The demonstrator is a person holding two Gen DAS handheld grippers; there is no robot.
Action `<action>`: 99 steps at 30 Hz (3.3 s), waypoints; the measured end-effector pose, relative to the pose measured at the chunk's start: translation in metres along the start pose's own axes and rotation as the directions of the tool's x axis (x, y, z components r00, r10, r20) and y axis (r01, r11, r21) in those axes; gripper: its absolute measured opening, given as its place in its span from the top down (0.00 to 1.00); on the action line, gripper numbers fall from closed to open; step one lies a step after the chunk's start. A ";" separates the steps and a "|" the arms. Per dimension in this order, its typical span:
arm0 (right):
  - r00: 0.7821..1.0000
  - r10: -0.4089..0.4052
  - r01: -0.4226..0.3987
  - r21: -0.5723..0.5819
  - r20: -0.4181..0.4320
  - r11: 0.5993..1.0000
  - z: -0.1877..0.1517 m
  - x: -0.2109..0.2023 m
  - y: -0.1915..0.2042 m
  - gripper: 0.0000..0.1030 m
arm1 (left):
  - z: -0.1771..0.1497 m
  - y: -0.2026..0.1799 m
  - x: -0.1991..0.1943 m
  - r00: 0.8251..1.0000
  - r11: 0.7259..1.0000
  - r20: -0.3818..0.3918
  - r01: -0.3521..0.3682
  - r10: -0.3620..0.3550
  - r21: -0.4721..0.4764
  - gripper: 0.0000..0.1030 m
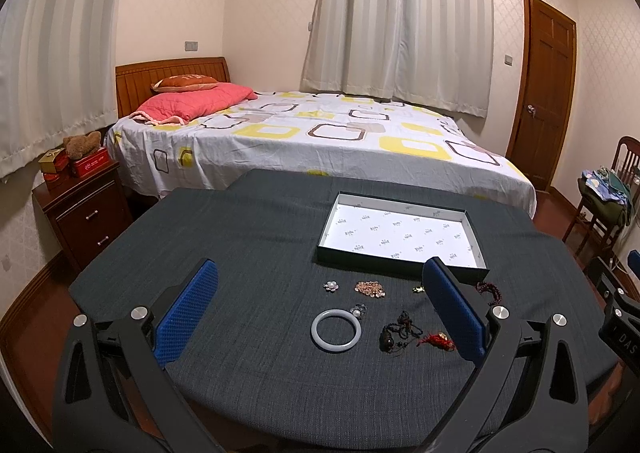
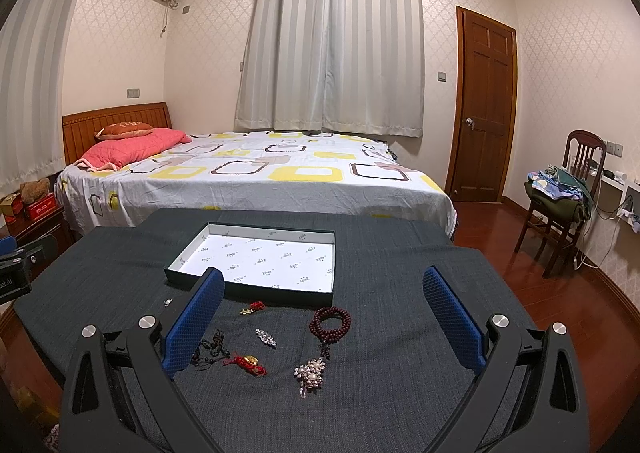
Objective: Organize jewelry
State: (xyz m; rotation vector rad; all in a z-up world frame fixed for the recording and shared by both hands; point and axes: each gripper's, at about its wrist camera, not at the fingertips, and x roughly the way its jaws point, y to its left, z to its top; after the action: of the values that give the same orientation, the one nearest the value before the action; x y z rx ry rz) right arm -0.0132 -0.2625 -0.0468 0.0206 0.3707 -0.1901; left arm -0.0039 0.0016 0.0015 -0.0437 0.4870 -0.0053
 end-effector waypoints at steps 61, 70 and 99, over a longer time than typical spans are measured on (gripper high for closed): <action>0.933 0.032 -0.012 0.059 -0.357 0.998 -0.125 0.142 -0.008 0.06 | -0.124 -0.013 0.220 0.900 0.995 -0.433 0.072 -0.037 0.065 0.06; 0.921 0.048 -0.026 0.060 -0.387 0.998 -0.128 0.150 -0.007 0.06 | -0.121 -0.017 0.214 0.913 0.991 -0.405 0.086 -0.039 0.098 0.33; 0.884 0.120 -0.107 0.055 -0.452 0.993 -0.142 0.151 -0.001 0.67 | -0.116 -0.009 0.194 0.938 0.995 -0.347 0.039 -0.004 0.092 0.33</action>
State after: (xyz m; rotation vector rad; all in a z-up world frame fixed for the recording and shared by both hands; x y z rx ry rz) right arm 0.0740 -0.2830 -0.2337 0.1164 0.8353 -0.0707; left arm 0.1137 -0.0151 -0.1915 0.0490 0.8391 -0.0592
